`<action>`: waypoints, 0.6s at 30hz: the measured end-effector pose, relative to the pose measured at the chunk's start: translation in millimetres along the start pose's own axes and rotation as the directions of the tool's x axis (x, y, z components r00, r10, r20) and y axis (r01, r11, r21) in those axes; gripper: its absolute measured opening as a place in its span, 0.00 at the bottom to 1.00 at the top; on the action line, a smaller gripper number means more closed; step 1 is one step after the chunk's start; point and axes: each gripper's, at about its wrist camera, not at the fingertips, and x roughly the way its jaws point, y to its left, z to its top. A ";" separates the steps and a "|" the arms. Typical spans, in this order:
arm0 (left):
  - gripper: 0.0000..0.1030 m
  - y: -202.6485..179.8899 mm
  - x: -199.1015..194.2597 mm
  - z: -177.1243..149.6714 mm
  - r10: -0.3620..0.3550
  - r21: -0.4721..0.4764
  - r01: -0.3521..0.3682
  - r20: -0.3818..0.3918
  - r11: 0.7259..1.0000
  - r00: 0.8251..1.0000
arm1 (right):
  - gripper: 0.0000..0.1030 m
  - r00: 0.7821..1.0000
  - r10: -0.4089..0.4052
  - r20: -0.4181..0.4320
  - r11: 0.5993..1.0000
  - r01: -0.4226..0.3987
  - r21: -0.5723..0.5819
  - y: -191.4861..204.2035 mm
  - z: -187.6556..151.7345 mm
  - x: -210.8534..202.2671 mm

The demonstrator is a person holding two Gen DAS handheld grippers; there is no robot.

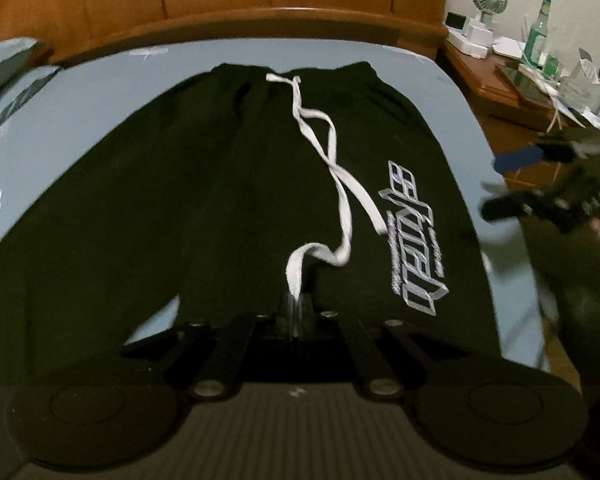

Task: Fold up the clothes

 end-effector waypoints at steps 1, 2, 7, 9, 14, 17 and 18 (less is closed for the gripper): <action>0.00 -0.6 -2.6 -4.8 -0.006 -0.015 0.006 -0.006 1.000 1.000 | 1.00 1.000 0.003 0.001 1.000 -0.003 -0.002 2.4 0.8 0.2; 0.00 -1.2 -5.3 -9.7 -0.011 -0.029 0.011 -0.011 1.000 1.000 | 1.00 1.000 0.005 0.003 1.000 -0.005 -0.004 4.7 1.6 0.3; 0.00 -6.7 -19.4 -26.7 -0.069 -0.107 0.068 -0.010 0.992 0.998 | 1.00 1.000 0.020 0.012 1.000 -0.020 -0.008 14.4 5.4 -0.7; 0.00 -8.6 -25.5 -31.5 -0.102 -0.138 0.102 0.005 0.985 0.995 | 1.00 1.000 0.024 0.015 1.000 -0.024 -0.010 17.8 6.7 -1.4; 0.11 -13.6 -26.3 -42.0 -0.138 -0.153 0.139 0.013 0.978 0.990 | 1.00 1.000 0.020 0.022 1.000 -0.019 -0.017 23.8 8.4 -3.7; 0.27 -11.9 -27.8 -47.4 -0.120 -0.172 0.120 0.013 0.978 0.993 | 1.00 0.999 0.024 0.026 1.000 -0.023 -0.014 27.8 9.4 -4.8; 0.33 -12.0 -29.8 -48.9 -0.111 -0.174 0.113 0.017 0.978 0.994 | 1.00 0.999 0.029 0.027 0.999 -0.028 -0.016 29.6 9.8 -4.6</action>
